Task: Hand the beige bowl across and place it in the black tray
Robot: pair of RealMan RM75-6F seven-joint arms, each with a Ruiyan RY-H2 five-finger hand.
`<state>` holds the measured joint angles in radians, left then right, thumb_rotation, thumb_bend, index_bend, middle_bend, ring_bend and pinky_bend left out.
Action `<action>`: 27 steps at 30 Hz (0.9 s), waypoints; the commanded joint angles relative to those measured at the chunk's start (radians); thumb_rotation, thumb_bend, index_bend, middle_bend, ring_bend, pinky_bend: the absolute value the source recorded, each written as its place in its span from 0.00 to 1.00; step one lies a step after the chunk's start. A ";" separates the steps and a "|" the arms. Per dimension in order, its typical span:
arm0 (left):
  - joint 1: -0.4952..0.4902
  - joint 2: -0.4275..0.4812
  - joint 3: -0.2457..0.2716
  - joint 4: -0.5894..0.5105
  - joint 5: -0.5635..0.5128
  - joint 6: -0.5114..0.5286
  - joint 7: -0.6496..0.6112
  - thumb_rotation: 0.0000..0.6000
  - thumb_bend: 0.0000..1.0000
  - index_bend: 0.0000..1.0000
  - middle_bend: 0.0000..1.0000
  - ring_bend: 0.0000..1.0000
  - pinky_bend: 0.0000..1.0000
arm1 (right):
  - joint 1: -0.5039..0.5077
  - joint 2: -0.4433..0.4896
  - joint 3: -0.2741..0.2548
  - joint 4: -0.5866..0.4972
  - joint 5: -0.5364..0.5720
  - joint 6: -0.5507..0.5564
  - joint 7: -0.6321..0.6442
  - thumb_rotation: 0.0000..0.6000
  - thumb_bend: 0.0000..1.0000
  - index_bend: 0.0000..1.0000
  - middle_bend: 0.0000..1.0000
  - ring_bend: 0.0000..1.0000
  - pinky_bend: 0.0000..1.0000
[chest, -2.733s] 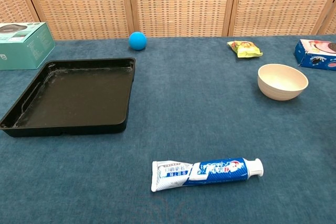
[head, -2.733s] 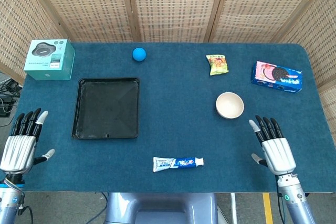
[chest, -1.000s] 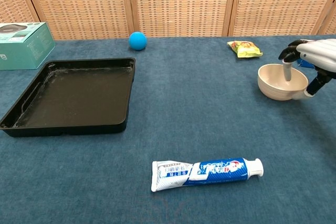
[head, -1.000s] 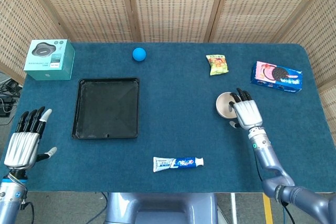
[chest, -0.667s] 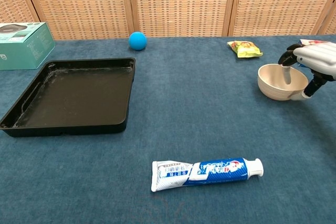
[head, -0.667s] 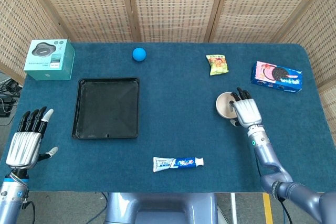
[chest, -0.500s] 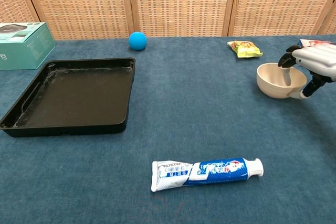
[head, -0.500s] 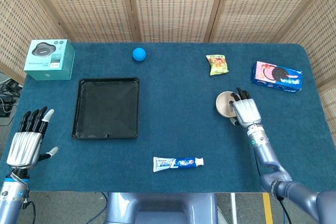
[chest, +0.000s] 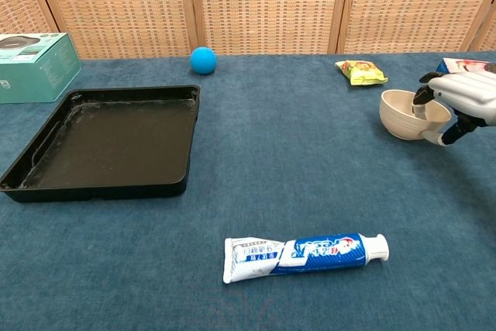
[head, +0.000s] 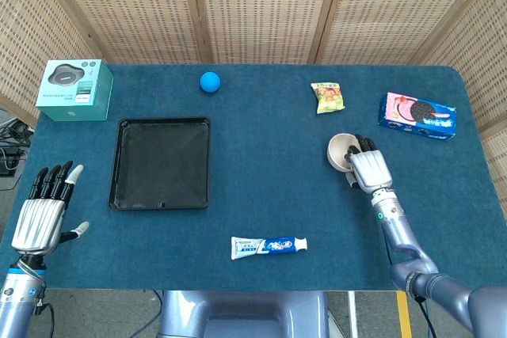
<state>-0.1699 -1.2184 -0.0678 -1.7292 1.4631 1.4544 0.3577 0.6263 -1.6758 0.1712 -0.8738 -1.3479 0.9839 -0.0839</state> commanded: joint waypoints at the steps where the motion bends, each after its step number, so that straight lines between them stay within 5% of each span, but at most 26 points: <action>1: 0.000 0.000 0.000 0.000 -0.001 0.000 -0.001 1.00 0.00 0.00 0.00 0.00 0.00 | 0.003 -0.001 -0.003 0.001 -0.009 0.010 0.002 1.00 0.61 0.75 0.40 0.11 0.21; 27: 0.000 0.013 -0.004 -0.001 -0.005 0.003 -0.037 1.00 0.00 0.00 0.00 0.00 0.00 | 0.077 -0.002 0.041 -0.198 -0.030 0.068 -0.150 1.00 0.55 0.77 0.43 0.14 0.23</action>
<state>-0.1692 -1.2064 -0.0722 -1.7306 1.4588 1.4589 0.3217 0.6861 -1.6696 0.2010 -1.0522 -1.3798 1.0537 -0.2121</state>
